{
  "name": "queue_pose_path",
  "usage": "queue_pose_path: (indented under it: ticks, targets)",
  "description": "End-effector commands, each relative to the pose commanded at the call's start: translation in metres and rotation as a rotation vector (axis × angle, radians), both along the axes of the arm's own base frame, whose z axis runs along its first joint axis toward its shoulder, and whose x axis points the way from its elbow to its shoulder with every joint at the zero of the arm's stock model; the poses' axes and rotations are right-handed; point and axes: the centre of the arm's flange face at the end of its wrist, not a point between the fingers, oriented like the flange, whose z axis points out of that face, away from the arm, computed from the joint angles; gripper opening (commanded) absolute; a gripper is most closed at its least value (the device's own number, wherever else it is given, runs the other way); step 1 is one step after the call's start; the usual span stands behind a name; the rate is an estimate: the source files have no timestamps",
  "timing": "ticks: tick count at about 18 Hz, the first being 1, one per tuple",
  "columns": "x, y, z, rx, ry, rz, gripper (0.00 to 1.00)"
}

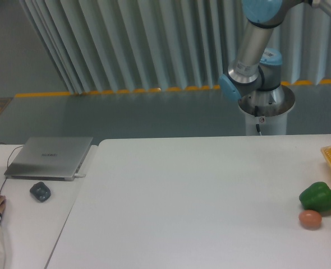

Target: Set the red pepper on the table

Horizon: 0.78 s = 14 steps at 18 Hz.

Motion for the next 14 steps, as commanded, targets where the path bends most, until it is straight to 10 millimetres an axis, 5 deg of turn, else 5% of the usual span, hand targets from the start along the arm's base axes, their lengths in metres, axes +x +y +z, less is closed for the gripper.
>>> queue_pose_path:
  ticks: [14]
  targets:
    - [0.004, -0.006, -0.017, -0.006, -0.03, 0.015, 1.0]
